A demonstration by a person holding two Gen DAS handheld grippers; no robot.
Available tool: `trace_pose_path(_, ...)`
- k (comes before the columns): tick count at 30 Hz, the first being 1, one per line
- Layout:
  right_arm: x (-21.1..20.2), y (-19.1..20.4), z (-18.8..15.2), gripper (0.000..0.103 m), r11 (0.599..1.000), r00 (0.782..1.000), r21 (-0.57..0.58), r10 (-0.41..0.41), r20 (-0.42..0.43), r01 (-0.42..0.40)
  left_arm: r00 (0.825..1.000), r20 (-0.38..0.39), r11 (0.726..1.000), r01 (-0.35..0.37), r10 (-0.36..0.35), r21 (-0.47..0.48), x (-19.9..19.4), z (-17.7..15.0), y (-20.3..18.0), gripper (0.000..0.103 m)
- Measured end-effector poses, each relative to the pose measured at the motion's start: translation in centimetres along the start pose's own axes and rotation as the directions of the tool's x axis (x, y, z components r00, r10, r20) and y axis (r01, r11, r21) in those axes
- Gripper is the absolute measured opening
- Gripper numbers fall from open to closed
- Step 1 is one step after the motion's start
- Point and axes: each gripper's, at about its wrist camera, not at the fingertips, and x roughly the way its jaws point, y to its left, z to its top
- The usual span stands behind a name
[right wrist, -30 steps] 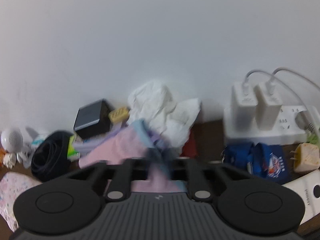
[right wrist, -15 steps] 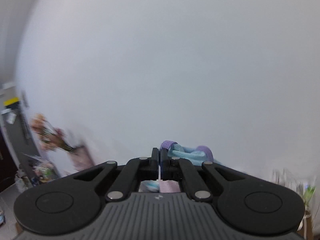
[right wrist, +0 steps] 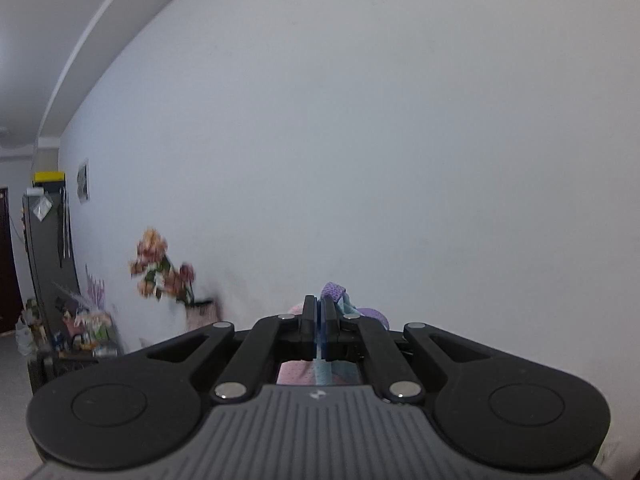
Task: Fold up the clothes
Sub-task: 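Grasp the pink-and-blue garment from the clothes pile with the right gripper, then grasp the garment edge with the left gripper while the right gripper holds it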
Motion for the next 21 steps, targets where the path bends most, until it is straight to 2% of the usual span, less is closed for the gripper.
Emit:
trace_pose_path(1,1.2,-0.2,-1.5,0.002,0.999,0.999,0.023,-0.025,-0.04,0.026,0.998,-0.041,0.999,-0.047,0.047,0.002,0.6,-1.0,1.0,0.015)
trace_pose_path(2,2.8,-0.6,-3.1,0.002,0.997,0.995,0.048,-0.052,-0.088,0.056,0.991,-0.08,0.994,-0.109,0.111,0.022,1.5,-2.4,2.2,0.028)
trace_pose_path(3,4.7,-1.3,-5.2,0.008,0.993,0.986,0.066,-0.084,-0.146,0.095,0.974,-0.107,0.979,-0.198,0.201,0.04,2.2,-4.2,3.6,0.051)
trace_pose_path(4,7.0,-2.1,-7.7,0.016,0.987,0.97,0.078,-0.12,-0.21,0.139,0.952,-0.113,0.958,-0.281,0.286,0.054,2.4,-6.1,4.9,0.062)
trace_pose_path(5,8.7,-2.8,-10.3,0.047,0.981,0.95,0.06,-0.16,-0.269,0.183,0.929,-0.118,0.936,-0.342,0.35,0.078,2.2,-8.2,5.9,0.07)
trace_pose_path(6,10.2,-3.4,-13.0,0.058,0.975,0.924,0.02,-0.205,-0.323,0.223,0.916,-0.136,0.925,-0.364,0.377,0.111,1.4,-10.5,6.7,0.07)
trace_pose_path(7,10.7,-3.7,-15.6,0.058,0.969,0.905,-0.017,-0.238,-0.353,0.248,0.902,-0.152,0.912,-0.384,0.404,0.144,0.7,-12.8,7.5,0.07)
trace_pose_path(8,10.5,-3.7,-18.2,0.058,0.969,0.898,-0.043,-0.24,-0.368,0.242,0.891,-0.17,0.903,-0.395,0.422,0.169,-0.2,-15.1,8.2,0.071)
trace_pose_path(10,9.9,-2.9,-23.1,0.058,0.99,0.895,-0.045,-0.143,-0.423,0.137,0.886,-0.218,0.909,-0.377,0.409,0.177,-3.1,-19.3,8.6,0.071)
trace_pose_path(11,9.4,-2.2,-25.7,0.06,0.997,0.885,-0.025,-0.082,-0.458,0.079,0.885,-0.236,0.913,-0.365,0.401,0.181,-4.3,-21.2,8.7,0.073)
trace_pose_path(13,7.0,-2.2,-31.0,0.06,1.0,0.854,0.019,0.01,-0.519,0.0,0.901,-0.249,0.928,-0.308,0.355,0.208,-4.6,-23.7,8.4,0.076)
trace_pose_path(14,6.6,-1.8,-33.3,0.06,0.999,0.842,0.025,0.031,-0.539,-0.021,0.906,-0.252,0.93,-0.284,0.34,0.235,-4.5,-24.7,8.1,0.078)
trace_pose_path(15,6.8,-1.2,-35.2,0.059,0.999,0.829,0.024,0.043,-0.557,-0.036,0.9,-0.245,0.915,-0.289,0.36,0.281,-3.9,-25.3,7.8,0.078)
trace_pose_path(16,7.0,-0.7,-36.7,0.059,0.999,0.824,0.024,0.044,-0.564,-0.037,0.891,-0.24,0.897,-0.299,0.384,0.325,-3.4,-25.8,7.6,0.078)
trace_pose_path(18,7.4,-0.2,-38.3,0.059,0.999,0.83,0.021,0.04,-0.556,-0.034,0.858,-0.241,0.854,-0.34,0.453,0.394,-2.4,-26.2,8.1,0.078)
trace_pose_path(21,7.9,1.5,-39.6,0.059,0.998,0.846,-0.038,0.021,-0.532,-0.049,0.821,-0.263,0.829,-0.378,0.506,0.412,-0.1,-26.4,10.2,0.078)
